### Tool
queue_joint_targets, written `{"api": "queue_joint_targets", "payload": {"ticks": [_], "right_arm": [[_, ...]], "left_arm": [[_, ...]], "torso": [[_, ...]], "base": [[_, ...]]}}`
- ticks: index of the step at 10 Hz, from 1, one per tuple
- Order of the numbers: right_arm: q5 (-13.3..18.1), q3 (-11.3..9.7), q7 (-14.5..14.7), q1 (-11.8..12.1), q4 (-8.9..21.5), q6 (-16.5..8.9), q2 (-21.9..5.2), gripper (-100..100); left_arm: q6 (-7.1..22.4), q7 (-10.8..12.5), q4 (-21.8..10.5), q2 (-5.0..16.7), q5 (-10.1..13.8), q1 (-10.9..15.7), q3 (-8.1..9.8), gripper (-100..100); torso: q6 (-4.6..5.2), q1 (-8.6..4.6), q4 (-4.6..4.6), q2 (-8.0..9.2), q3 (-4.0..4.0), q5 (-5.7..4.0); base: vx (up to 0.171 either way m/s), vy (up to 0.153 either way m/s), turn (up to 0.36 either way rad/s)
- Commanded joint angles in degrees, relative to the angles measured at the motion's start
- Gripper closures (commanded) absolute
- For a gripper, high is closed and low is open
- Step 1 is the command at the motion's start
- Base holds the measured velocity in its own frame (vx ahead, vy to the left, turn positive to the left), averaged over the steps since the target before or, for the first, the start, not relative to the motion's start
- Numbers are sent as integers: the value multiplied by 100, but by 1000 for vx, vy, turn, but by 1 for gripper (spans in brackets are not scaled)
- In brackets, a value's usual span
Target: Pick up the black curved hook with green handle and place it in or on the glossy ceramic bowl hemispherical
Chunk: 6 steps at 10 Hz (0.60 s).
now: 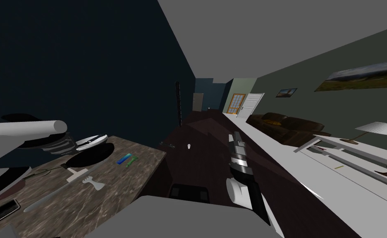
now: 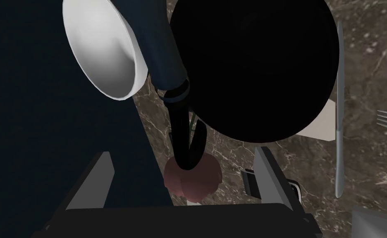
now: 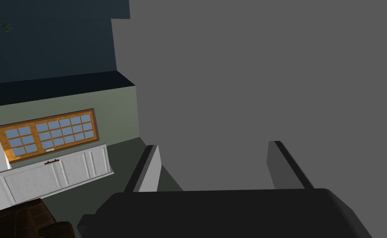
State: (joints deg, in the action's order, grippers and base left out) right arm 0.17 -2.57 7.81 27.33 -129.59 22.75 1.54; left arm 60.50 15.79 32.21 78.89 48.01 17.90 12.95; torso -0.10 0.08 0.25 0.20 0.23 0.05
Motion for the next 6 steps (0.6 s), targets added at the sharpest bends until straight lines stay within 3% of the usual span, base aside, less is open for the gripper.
{"api": "queue_joint_targets", "payload": {"ticks": [1, 2, 3, 6], "right_arm": [[0, 0, 0, 0, 0, 0, 0, 0], [0, 0, 0, 0, 0, 0, 0, 0], [0, 0, 0, 0, 0, 0, 0, 0], [0, 0, 0, 0, 0, 0, 0, 0]], "left_arm": [[0, 0, 0, 0, 0, 0, 0, -100], [0, 0, 0, 0, 0, 0, 0, 0], [184, -8, 54, 177, 75, -3, 4, -100], [429, -19, 126, 413, 175, -6, 9, -100]], "torso": [[0, 0, 0, 0, 0, 0], [0, 0, 0, 0, 0, 0], [0, 0, 0, 0, 0, 0], [1, -3, -1, -5, -3, -2]], "base": [[0, 0, 0], [0, 0, 0], [7, -1, -30], [15, 1, -26]]}}
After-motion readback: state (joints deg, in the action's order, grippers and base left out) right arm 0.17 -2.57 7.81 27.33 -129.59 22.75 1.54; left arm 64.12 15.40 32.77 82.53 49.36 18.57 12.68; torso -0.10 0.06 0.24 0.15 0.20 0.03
